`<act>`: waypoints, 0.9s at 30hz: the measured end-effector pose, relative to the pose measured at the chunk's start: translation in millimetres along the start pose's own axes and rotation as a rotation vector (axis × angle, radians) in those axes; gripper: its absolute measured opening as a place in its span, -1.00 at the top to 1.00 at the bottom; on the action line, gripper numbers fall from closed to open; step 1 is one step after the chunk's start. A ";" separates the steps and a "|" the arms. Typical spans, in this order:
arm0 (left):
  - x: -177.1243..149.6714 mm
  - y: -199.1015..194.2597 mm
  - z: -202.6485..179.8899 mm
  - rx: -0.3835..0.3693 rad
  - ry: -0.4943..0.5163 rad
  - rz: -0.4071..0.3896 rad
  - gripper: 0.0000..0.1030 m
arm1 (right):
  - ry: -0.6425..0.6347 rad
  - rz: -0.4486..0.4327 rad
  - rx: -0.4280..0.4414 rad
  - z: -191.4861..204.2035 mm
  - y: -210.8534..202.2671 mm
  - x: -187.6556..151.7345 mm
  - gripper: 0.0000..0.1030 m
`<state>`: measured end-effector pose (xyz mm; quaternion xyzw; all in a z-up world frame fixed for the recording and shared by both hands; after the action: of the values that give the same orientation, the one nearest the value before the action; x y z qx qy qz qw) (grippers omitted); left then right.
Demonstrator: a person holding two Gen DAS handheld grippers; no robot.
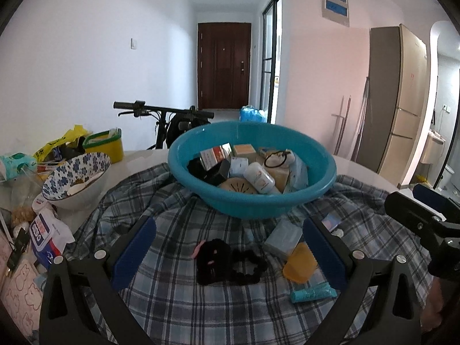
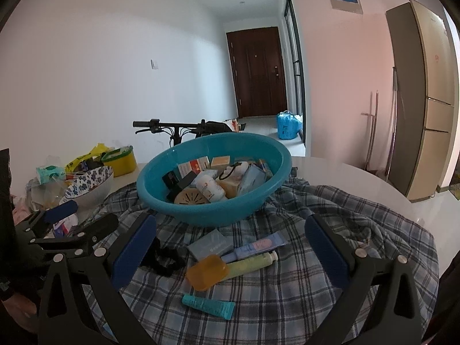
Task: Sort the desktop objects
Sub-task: 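Lower both tools toward the loose items on the plaid cloth, then grasp the black hair tie on the cloth with the left tool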
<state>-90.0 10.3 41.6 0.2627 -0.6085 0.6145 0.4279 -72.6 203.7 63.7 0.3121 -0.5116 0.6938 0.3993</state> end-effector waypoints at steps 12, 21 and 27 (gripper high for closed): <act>-22.3 26.4 1.2 0.004 -0.007 0.093 -1.00 | 0.034 0.070 -0.010 -7.9 19.0 -13.0 -0.99; -36.0 39.5 0.1 -0.003 -0.004 0.148 -1.00 | 0.050 0.140 -0.037 -16.1 39.3 -32.9 -0.99; -47.6 47.1 1.0 -0.010 -0.010 0.192 -1.00 | 0.080 0.180 -0.033 -24.8 49.6 -44.8 -0.99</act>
<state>-106.4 4.5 -23.1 0.2040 -0.6360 0.6483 0.3654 -94.7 209.1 -3.9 0.2301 -0.5326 0.7303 0.3605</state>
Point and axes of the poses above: each gripper's, at about its wrist camera, not at the fingertips, and y roughly the way its jaws point, z to its left, x to its top, the point moved 3 cm from there along y, roughly the way its jaws point, and after that the axes turned 10 degrees about y, right-handed, at the moved point
